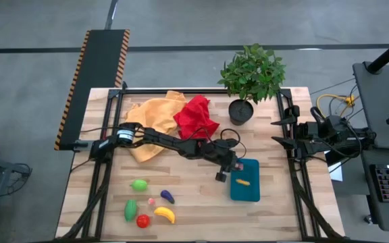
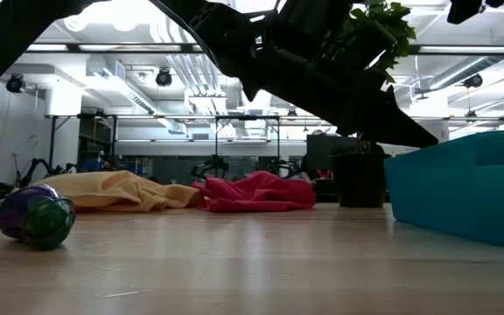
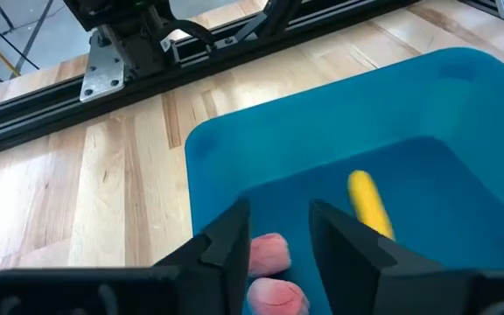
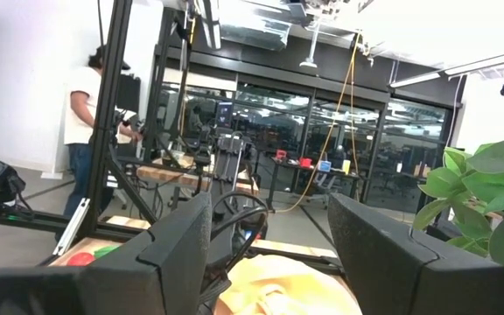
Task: Pick and placing Produce into tupperware
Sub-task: Put the eggplant into the blue bin
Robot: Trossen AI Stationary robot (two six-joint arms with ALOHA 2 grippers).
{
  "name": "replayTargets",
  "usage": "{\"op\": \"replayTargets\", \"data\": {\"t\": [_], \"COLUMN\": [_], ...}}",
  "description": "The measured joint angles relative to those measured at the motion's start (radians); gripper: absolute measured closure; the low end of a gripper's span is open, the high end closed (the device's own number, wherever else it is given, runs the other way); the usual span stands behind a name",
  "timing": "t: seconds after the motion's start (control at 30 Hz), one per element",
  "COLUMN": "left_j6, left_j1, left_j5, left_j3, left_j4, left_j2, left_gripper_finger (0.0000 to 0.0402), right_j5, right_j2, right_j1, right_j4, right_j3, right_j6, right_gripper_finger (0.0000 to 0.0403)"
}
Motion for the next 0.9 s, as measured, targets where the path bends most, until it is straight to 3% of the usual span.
{"op": "replayTargets", "data": {"t": [0.3, 0.7, 0.9], "left_j6": [0.001, 0.033, 0.053], "left_j1": [0.000, -0.026, -0.060], "left_j5": [-0.003, -0.007, -0.086], "left_j3": [0.002, -0.003, -0.007], "left_j4": [-0.049, -0.468, -0.642], "left_j2": [-0.059, -0.235, -0.298], "left_gripper_finger": [0.0297, 0.0297, 0.0297], "right_j5": [0.000, 0.000, 0.000], "right_j2": [0.000, 0.000, 0.000], "right_j1": [0.000, 0.000, 0.000], "right_j4": [0.000, -0.004, -0.004], "right_j3": [0.000, 0.000, 0.000], "right_j6": [0.000, 0.000, 0.000], "right_gripper_finger": [0.0179, 0.0179, 0.0179]}}
